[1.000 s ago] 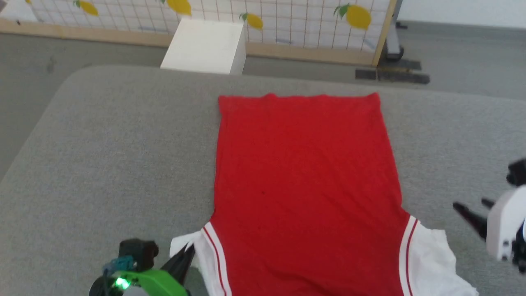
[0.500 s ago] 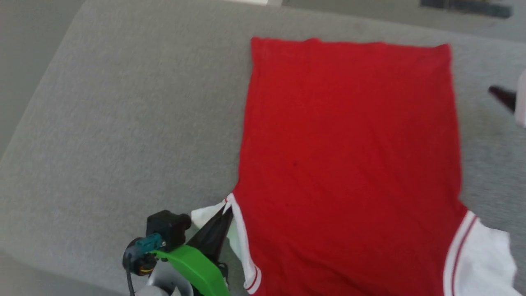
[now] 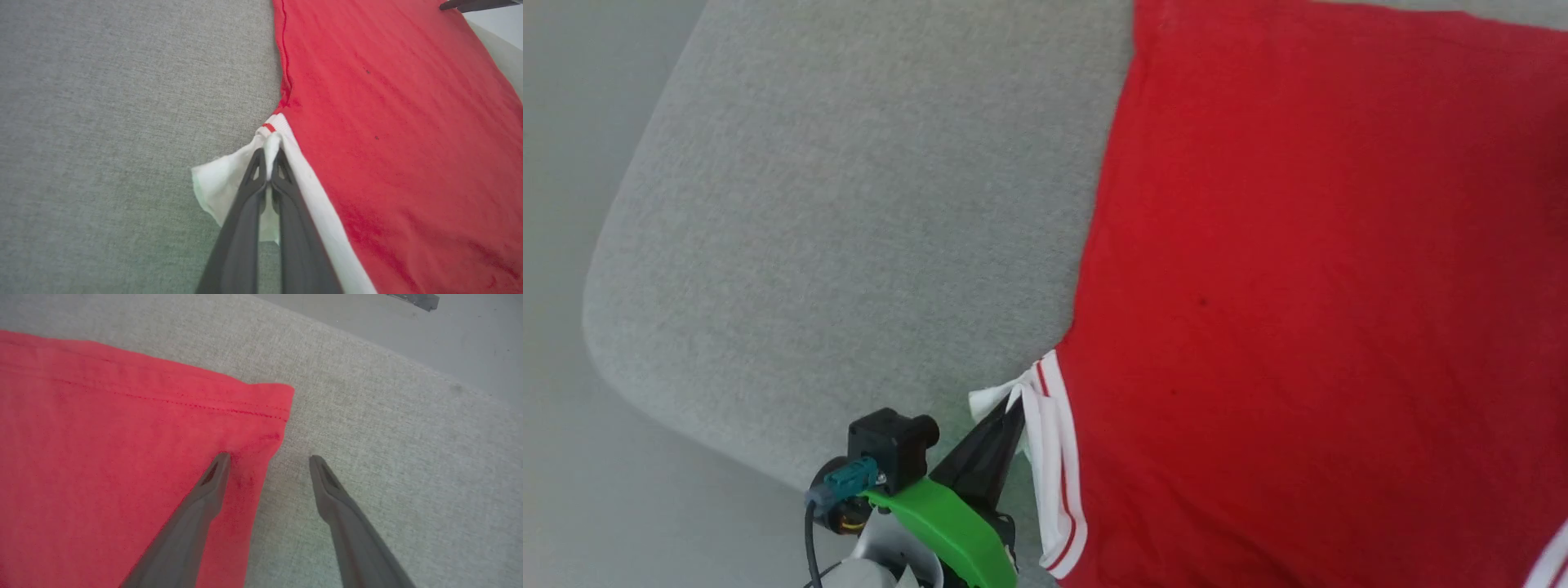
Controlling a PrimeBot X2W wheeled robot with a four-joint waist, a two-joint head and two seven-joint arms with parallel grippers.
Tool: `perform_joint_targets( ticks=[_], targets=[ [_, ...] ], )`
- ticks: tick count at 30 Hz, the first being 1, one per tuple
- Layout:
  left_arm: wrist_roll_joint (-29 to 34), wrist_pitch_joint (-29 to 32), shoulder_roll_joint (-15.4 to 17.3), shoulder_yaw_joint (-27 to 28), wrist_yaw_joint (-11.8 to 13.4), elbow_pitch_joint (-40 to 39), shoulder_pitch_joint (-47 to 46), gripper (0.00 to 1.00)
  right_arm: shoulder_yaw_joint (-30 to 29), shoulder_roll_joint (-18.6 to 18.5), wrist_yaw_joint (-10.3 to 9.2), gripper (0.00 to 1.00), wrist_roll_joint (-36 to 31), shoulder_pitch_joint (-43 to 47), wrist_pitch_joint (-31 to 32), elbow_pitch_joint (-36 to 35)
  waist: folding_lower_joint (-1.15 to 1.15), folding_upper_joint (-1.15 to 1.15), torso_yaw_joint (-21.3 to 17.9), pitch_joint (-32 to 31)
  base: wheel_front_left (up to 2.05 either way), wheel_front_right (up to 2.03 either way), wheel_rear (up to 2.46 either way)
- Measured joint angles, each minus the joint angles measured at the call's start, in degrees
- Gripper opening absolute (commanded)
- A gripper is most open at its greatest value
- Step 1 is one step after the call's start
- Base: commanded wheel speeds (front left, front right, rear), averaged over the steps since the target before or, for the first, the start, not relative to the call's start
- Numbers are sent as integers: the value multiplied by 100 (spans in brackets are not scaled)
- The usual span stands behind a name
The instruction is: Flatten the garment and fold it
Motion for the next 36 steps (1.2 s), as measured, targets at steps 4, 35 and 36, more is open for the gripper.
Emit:
perform_joint_targets(
  ticks=[4, 35, 36],
  targets=[
    [0, -52, -32, -12, -49, 80, -6, 0, 119, -67, 0, 100, -141, -155, -162, 240, 0, 0, 180, 172, 0, 0, 0],
    [-371, -148, 211, 202, 85, 668, 459, 0, 1773, -592, 0, 0, 1868, 2413, -740, -380, -1, 0, -690, -1302, 0, 0, 0],
    [-390, -148, 215, 210, 94, 666, 487, 0, 1727, -615, 0, 0, 2005, 2598, -698, -532, -1, 0, -760, -1360, 0, 0, 0]
  ],
)
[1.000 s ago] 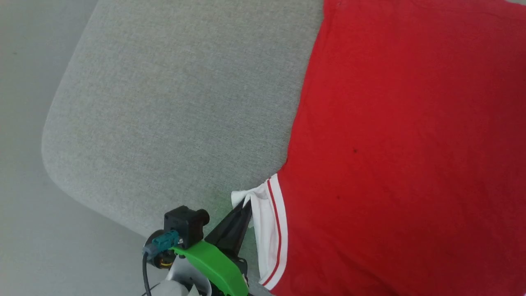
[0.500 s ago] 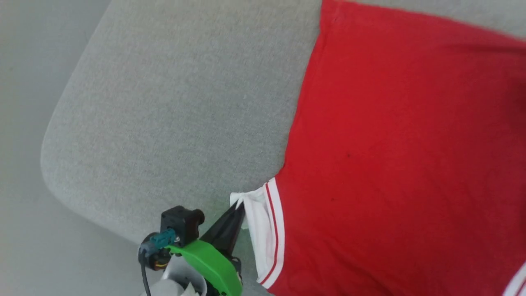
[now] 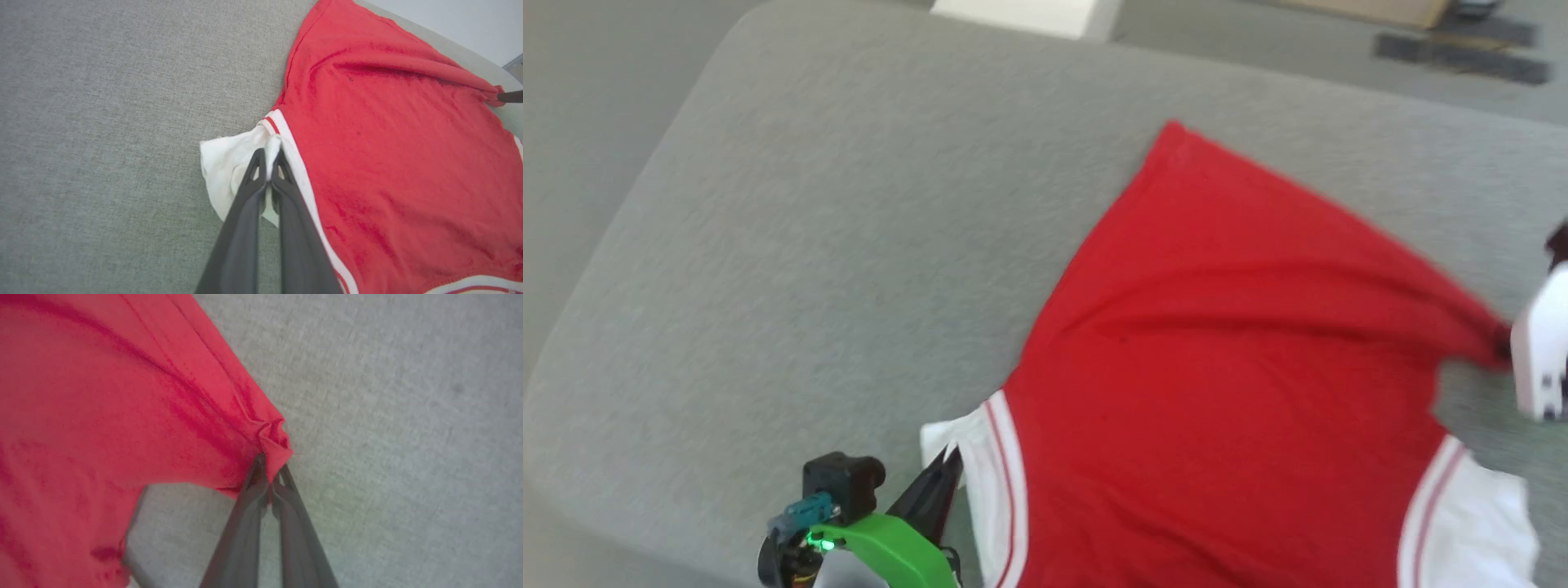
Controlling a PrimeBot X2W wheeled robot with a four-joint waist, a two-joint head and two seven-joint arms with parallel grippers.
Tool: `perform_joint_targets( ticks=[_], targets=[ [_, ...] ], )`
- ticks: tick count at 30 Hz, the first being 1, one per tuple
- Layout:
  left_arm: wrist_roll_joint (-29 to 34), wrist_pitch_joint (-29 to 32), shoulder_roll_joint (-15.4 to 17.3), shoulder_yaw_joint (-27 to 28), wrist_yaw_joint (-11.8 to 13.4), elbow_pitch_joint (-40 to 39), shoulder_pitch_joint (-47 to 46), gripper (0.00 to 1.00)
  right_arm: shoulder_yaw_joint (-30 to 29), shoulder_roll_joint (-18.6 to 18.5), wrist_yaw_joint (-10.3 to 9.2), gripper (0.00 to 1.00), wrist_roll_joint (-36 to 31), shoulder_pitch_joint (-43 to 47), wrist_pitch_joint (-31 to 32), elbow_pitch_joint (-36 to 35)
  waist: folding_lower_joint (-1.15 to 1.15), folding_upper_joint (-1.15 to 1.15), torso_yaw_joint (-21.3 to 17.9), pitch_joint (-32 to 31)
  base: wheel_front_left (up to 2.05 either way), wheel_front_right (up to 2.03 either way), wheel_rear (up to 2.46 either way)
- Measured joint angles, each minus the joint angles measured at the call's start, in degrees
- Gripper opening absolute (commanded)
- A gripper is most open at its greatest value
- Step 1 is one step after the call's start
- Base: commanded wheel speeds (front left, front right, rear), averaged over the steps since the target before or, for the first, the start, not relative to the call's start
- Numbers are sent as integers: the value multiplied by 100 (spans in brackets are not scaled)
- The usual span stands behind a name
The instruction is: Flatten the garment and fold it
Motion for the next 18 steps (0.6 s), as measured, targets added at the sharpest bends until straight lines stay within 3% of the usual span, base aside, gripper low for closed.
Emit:
perform_joint_targets(
  ticks=[3, 9, 18],
  targets=[
    [-40, -11, 24, 31, 57, 10, 78, 0, -169, -157, 0, 0, 339, 754, 282, -630, 0, 0, -274, -202, 0, 0, 0],
    [-78, -53, 36, 57, 63, 48, 110, 0, -769, -390, 0, 0, 378, 2143, 895, -1572, 0, 0, -660, -526, 0, 0, 0],
    [-112, -113, 27, 86, 62, 114, 110, 0, -1701, 13, 0, 0, -2, 3649, 1712, -2598, 0, 0, -880, -813, 0, 0, 0]
  ],
)
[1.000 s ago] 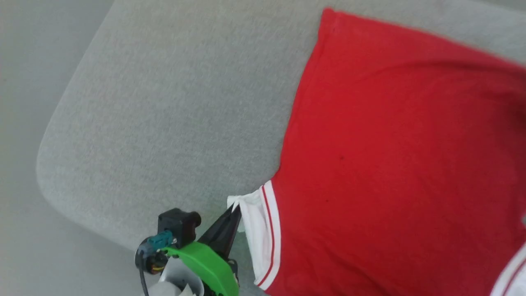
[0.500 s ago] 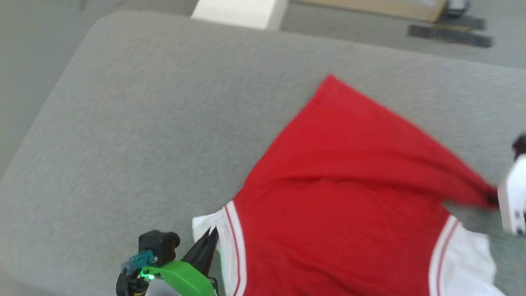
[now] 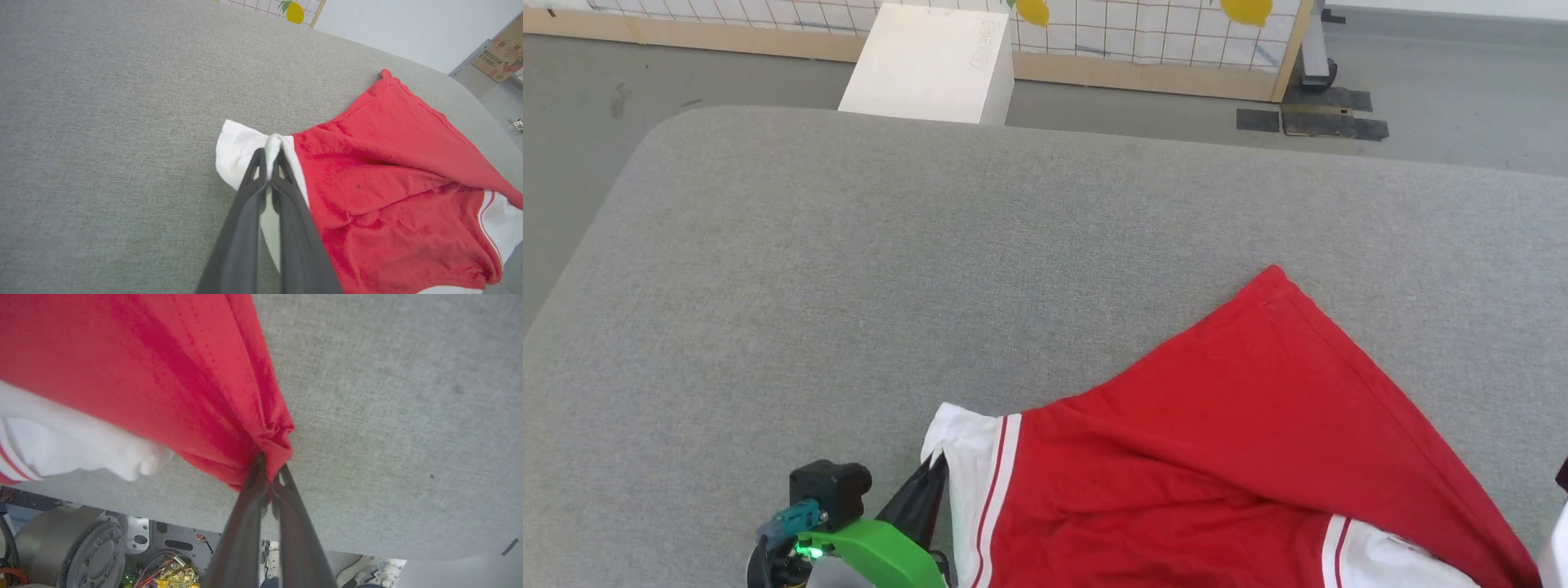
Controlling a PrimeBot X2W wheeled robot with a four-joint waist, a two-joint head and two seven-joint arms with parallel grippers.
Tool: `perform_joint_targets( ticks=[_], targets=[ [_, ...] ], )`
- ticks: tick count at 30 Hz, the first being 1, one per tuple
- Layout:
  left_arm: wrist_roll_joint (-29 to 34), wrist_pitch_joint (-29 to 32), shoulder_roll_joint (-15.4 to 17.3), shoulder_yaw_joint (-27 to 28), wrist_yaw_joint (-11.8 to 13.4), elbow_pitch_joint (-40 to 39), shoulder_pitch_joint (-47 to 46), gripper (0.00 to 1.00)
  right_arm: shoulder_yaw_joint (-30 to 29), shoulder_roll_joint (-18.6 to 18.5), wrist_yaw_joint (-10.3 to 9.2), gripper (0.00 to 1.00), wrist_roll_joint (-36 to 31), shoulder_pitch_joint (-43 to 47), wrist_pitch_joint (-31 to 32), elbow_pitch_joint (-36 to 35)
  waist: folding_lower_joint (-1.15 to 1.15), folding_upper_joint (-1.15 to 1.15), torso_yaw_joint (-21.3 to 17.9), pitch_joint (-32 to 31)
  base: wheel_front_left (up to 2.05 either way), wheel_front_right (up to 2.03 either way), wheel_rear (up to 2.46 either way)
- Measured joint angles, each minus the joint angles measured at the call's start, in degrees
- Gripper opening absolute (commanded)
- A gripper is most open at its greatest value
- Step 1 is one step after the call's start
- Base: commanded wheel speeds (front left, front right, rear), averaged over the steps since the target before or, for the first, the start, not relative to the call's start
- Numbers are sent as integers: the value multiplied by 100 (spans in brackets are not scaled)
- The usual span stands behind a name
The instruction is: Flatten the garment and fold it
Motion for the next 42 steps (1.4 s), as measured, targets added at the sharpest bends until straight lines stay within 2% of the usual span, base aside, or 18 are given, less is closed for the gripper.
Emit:
perform_joint_targets(
  ticks=[1, 2, 3, 6, 10, 15, 22, 29, 34, 40, 41, 42],
  targets=[
    [0, -1, -2, -4, 0, 3, -1, 0, -87, 77, 0, 6, -73, 31, -13, -111, 0, 0, 11, 0, 0, 0, 0],
    [0, -3, -7, -10, 0, 2, -4, 0, -146, 142, 0, 100, -132, 35, -40, -220, 0, 0, 25, 4, 0, 0, 0],
    [1, -4, -13, -14, 0, -1, -6, 0, -187, 187, 0, 100, -151, 30, -52, -308, 0, 0, 38, 8, 0, 0, 0],
    [4, -3, -12, -25, 0, -16, -12, 0, -289, 280, 0, 100, -161, -122, -52, -643, 0, 0, 87, 30, 0, 0, 0],
    [31, 2, -10, -42, 0, -108, -43, 0, -335, 305, 0, 100, -159, -782, -24, -1063, 0, 0, 179, 105, 0, 0, 0],
    [107, 5, -32, -90, 8, -287, -178, 0, 34, 442, 0, 100, -355, -1872, -19, -1138, 0, 0, 338, 298, 0, 0, 0],
    [209, 15, -216, -198, 7, -491, -459, 0, 787, 634, 0, 100, -962, -3117, -207, -86, 0, 0, 668, 684, 0, 0, 0],
    [315, -15, -393, -301, -10, -475, -536, 0, 1168, 592, 0, 100, -1359, -3853, -454, 1106, 0, 0, 1065, 1056, 0, 0, 0],
    [331, -62, -477, -356, -42, -396, -554, 0, 1522, 512, 0, 100, -1434, -4066, -567, 1584, 0, 0, 1306, 1272, 0, 0, 0],
    [331, -89, -508, -370, -75, -319, -571, 0, 2058, 234, 1, 100, -1311, -4273, -556, 1708, 0, 0, 1469, 1463, 0, 0, 0],
    [331, -90, -512, -372, -77, -312, -575, 0, 2091, 215, 2, 45, -1271, -4291, -556, 1730, 0, 0, 1481, 1483, 0, 0, 0],
    [331, -91, -515, -372, -77, -303, -583, 0, 2134, 193, 3, 0, -1234, -4314, -558, 1752, 0, 0, 1492, 1505, 0, 0, 0]
  ],
)
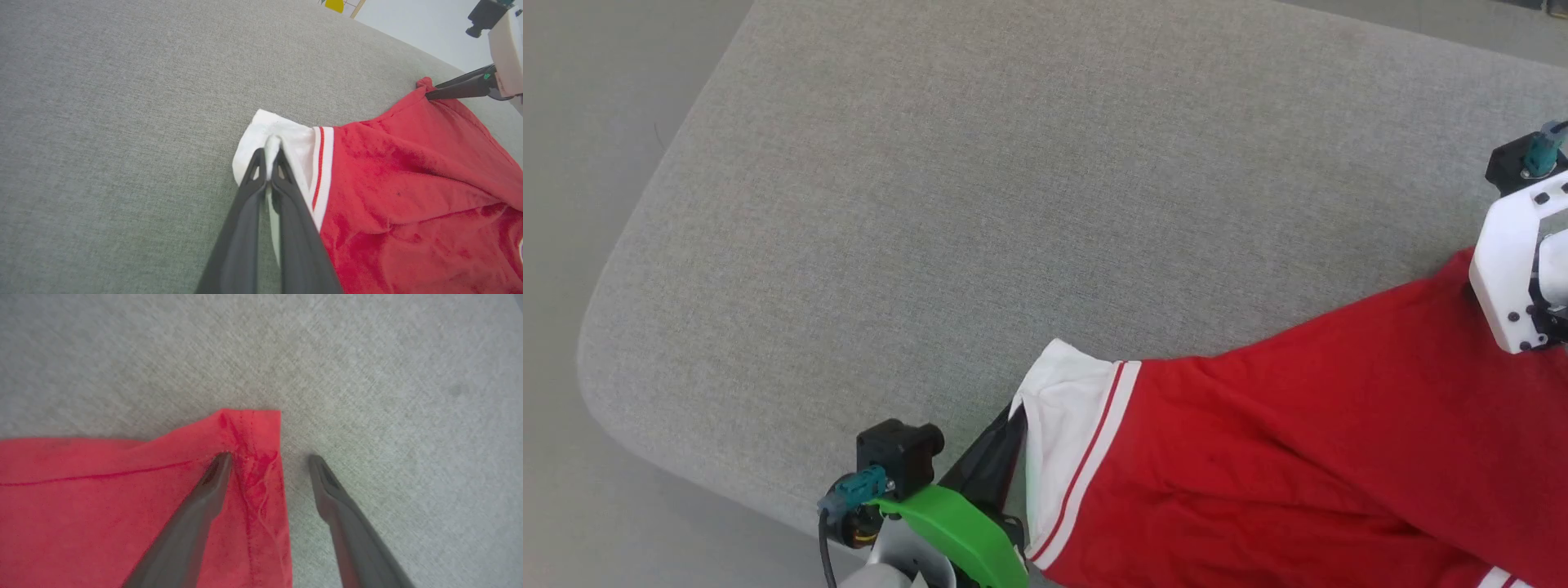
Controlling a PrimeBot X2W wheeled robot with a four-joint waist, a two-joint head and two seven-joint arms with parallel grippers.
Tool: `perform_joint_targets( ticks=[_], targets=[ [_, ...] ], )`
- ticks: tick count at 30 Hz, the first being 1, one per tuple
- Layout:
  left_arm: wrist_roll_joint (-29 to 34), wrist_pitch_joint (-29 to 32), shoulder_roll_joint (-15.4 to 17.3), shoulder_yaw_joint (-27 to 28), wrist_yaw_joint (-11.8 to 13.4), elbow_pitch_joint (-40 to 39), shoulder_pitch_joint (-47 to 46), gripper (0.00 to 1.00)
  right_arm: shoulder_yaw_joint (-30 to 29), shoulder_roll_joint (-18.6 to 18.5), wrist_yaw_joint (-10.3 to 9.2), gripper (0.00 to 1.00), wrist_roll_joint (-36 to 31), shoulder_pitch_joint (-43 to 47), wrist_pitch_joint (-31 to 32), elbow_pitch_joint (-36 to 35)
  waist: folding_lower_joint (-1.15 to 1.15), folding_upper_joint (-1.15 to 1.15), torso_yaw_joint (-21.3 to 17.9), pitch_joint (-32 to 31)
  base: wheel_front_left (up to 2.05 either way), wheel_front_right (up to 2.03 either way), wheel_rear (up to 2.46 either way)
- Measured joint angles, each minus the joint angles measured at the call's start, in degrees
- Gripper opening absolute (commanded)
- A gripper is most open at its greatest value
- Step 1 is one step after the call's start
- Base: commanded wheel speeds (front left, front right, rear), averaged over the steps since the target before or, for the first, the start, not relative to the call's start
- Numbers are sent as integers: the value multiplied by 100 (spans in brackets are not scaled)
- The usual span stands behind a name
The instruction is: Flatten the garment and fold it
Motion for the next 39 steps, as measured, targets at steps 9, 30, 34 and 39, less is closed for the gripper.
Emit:
perform_joint_targets(
  ticks=[9, 30, 34, 39],
  targets=[
    [-1, -15, 24, 21, 0, 80, -16, 0, 33, 140, -2, 0, 142, -89, -1016, 405, 0, 0, -99, -133, 0, 0, 0],
    [93, -221, 862, 1293, 330, -910, -1045, 0, -337, 164, -2, 0, 966, -81, -2887, -1159, 0, 0, -1158, -1373, 0, 0, 0],
    [127, -300, 953, 1658, 393, -1156, -1490, 0, -547, 167, -2, 0, 965, -64, -2983, -1702, 0, 0, -1454, -1552, 0, 0, 0],
    [182, -299, 1090, 1996, 464, -1461, -2051, 0, -827, 230, -2, 0, 967, -29, -2971, -2410, 0, 0, -1804, -1730, 0, 0, 0]
  ],
)
